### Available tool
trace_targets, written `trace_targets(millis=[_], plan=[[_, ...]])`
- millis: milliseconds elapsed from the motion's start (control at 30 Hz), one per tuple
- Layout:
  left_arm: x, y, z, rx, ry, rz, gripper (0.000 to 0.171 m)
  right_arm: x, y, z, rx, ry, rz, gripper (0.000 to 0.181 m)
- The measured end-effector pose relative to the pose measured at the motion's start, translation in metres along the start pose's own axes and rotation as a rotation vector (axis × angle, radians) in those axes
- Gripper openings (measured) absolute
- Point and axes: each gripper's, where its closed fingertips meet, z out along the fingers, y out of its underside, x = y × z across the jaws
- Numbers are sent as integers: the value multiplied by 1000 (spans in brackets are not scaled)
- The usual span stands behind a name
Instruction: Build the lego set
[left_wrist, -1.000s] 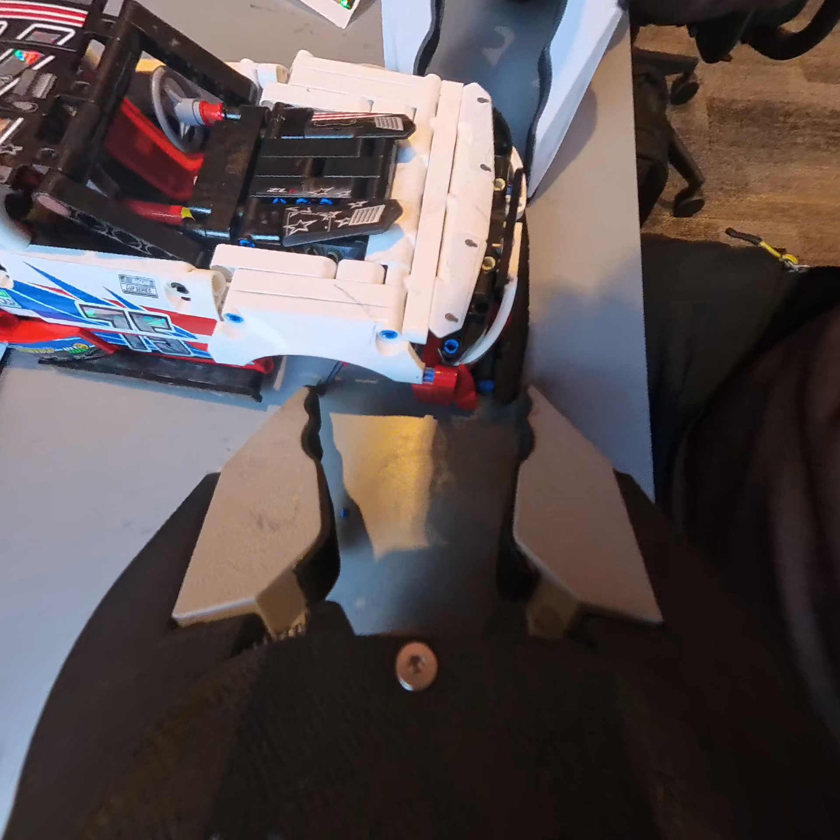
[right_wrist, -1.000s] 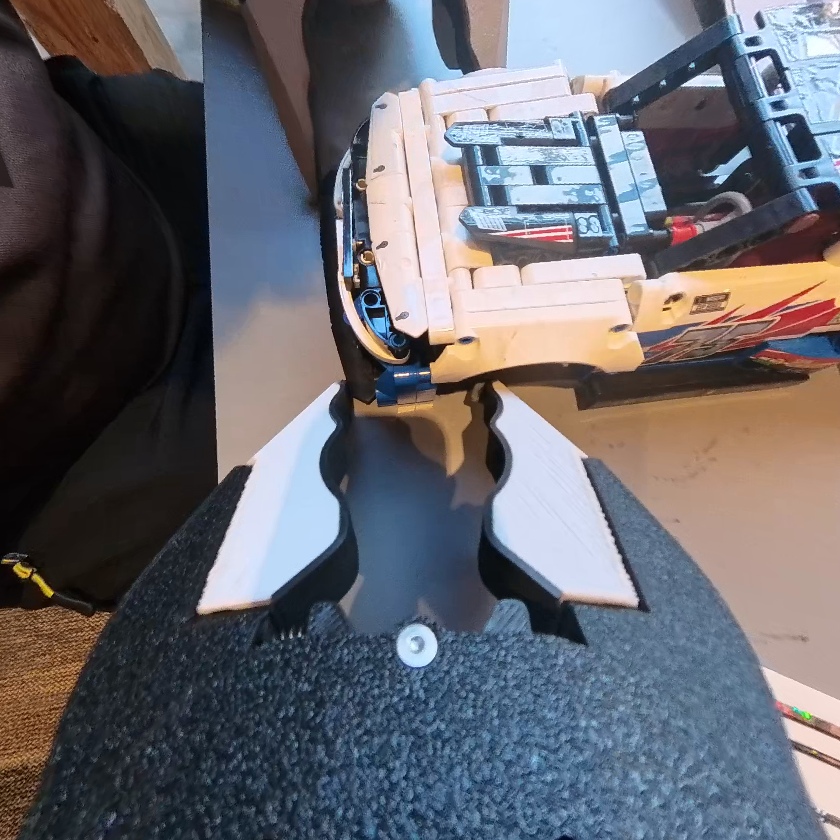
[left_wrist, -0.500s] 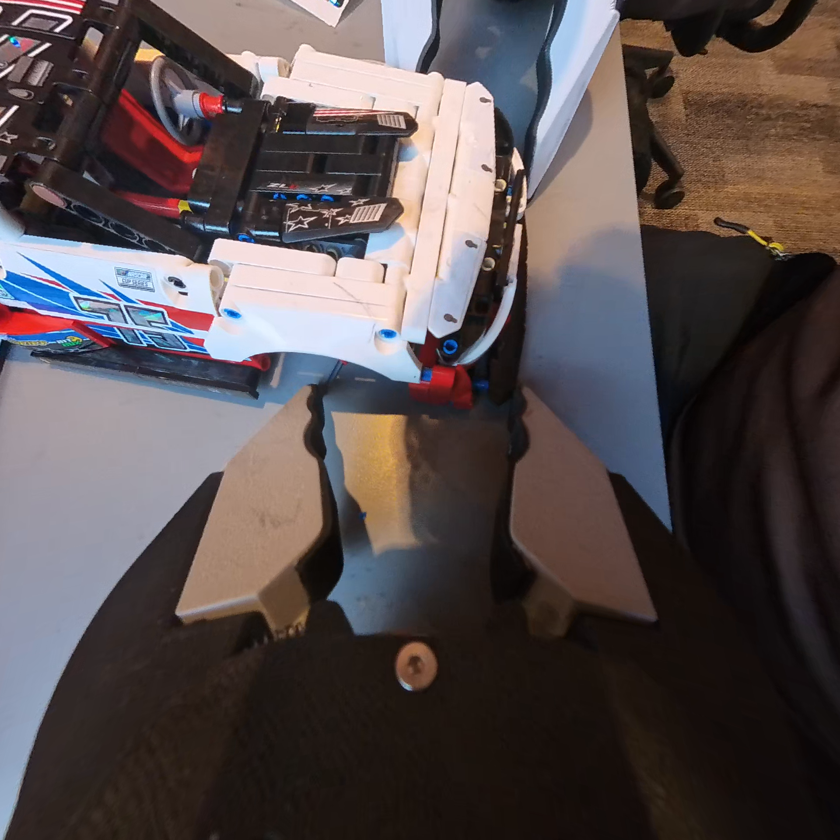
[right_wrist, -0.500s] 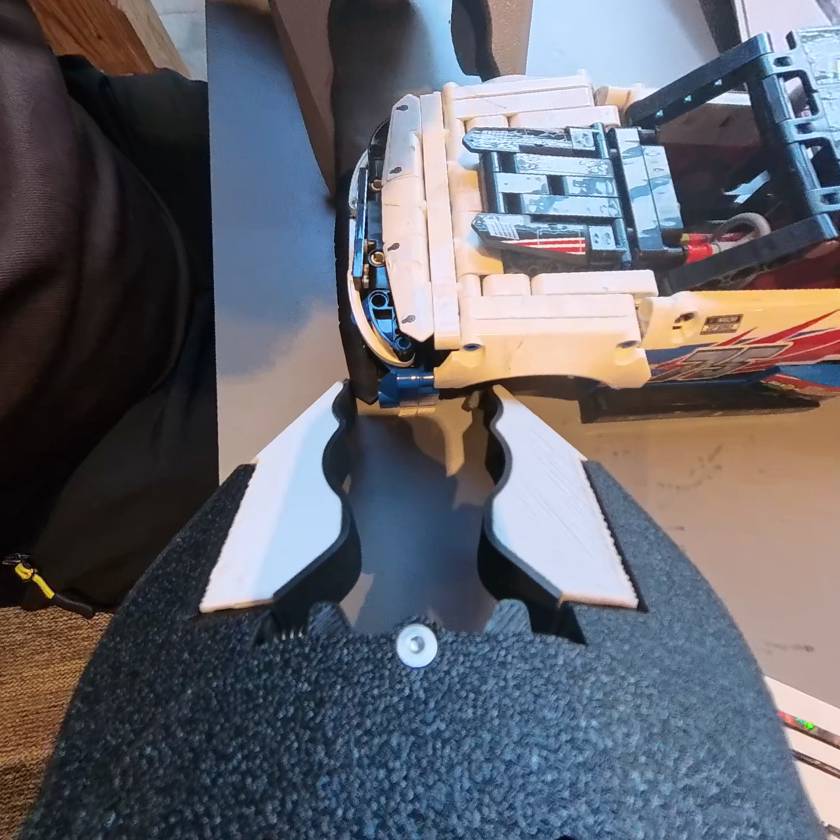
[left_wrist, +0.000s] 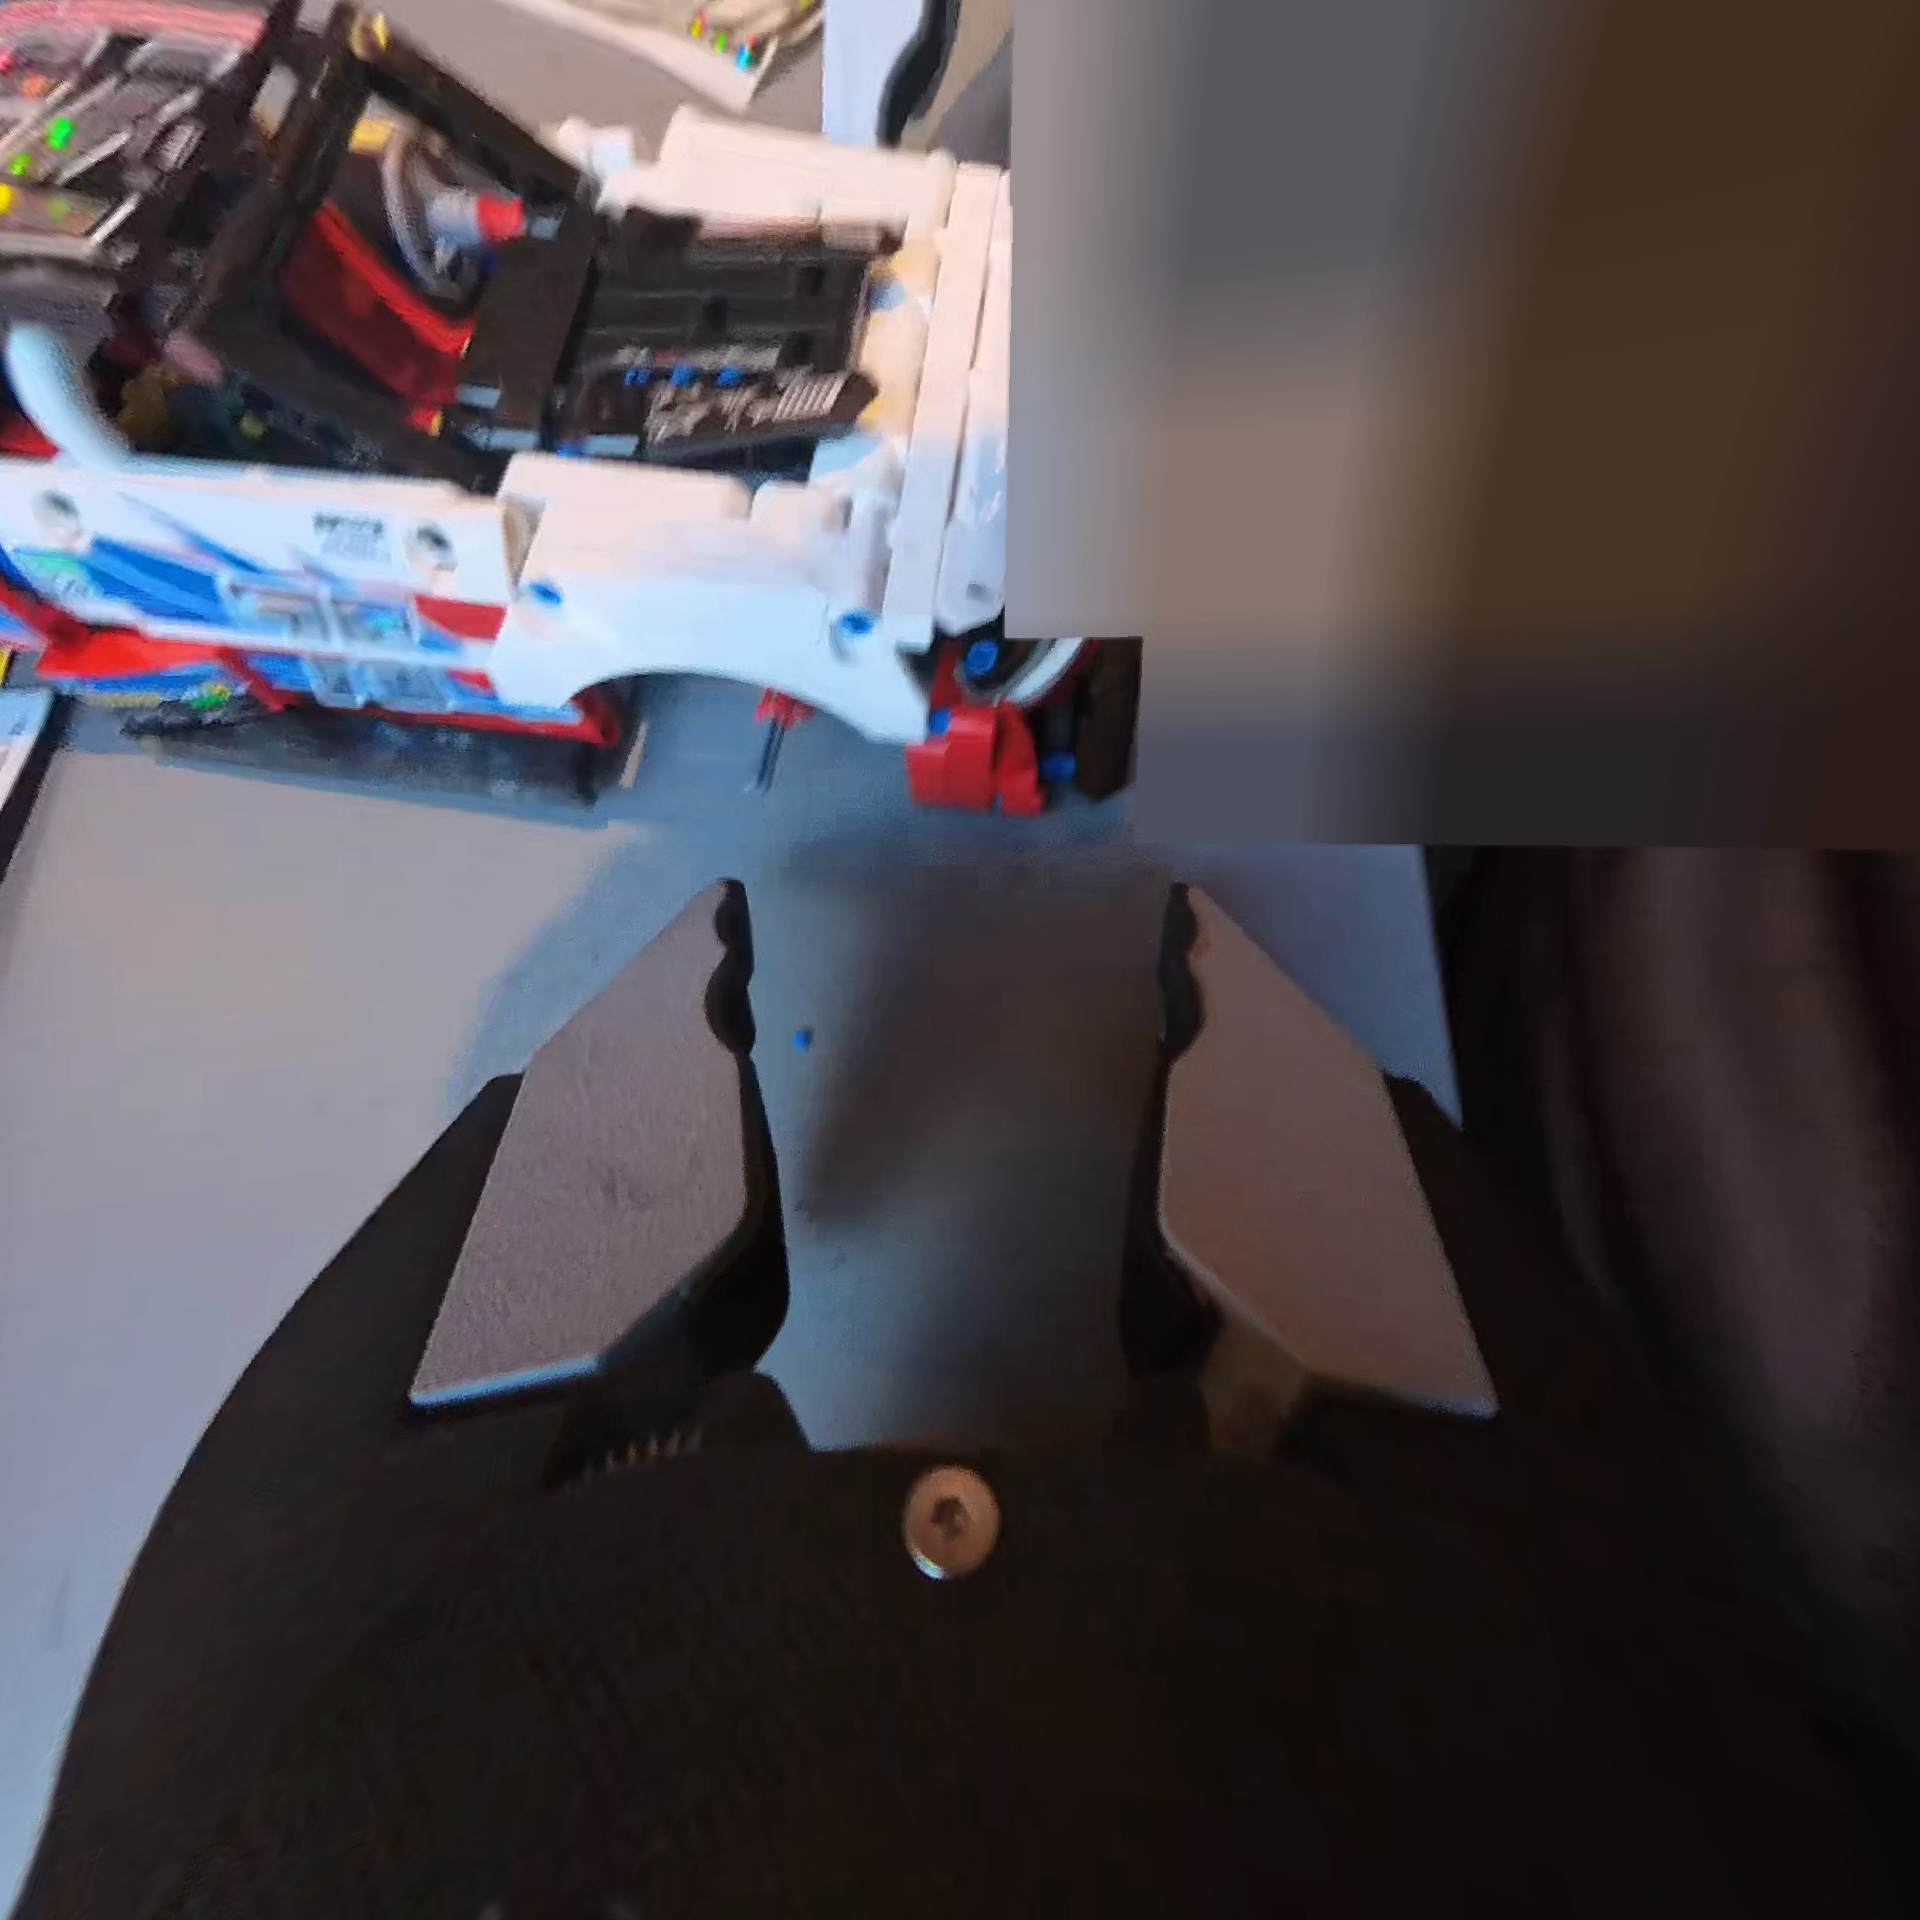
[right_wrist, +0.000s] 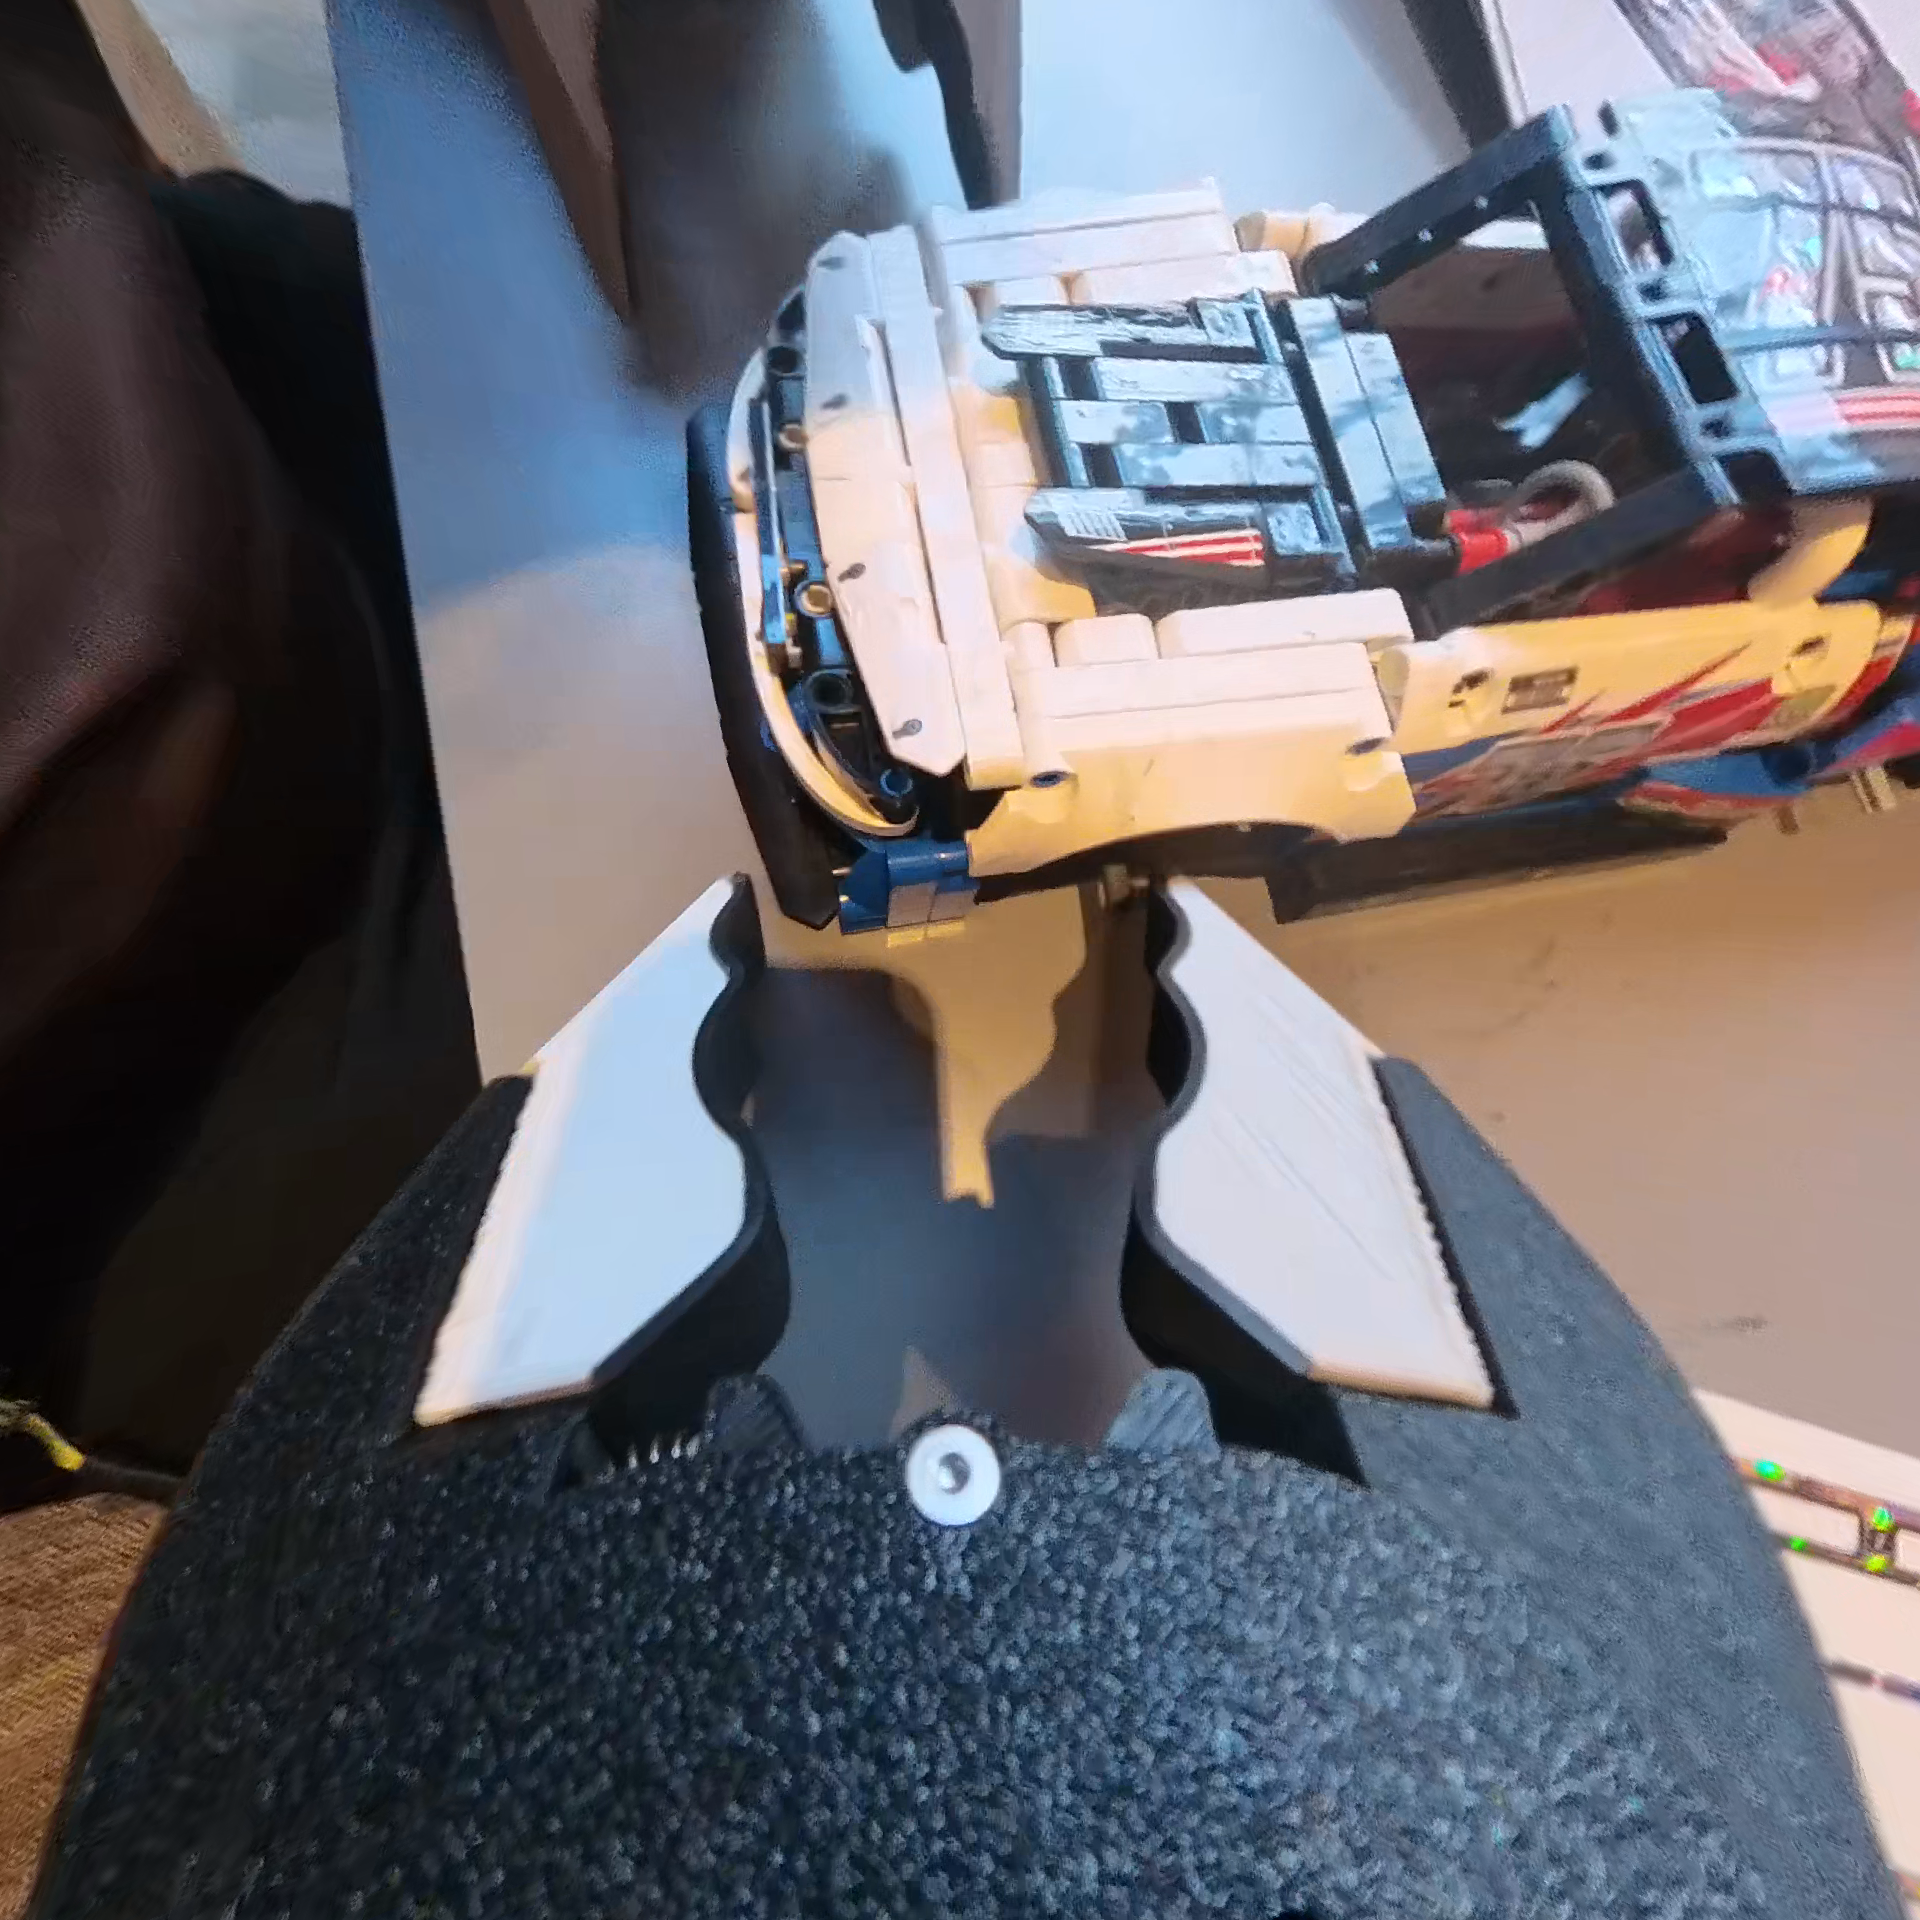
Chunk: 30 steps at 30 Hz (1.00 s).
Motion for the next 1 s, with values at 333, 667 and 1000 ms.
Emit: trace_targets(millis=[333, 667, 1000], plan=[[-33, 19, -75, 229, 39, -37, 69, 17, -4, -15, 16, 55, 349, 86], [-21, 24, -48, 81, 13, 15, 81, 9, -1, -14, 23, 60, 294, 89], [9, -9, 15, -22, -6, 118, 66, -3, 4, -9, -26, -30, 48, 82]])
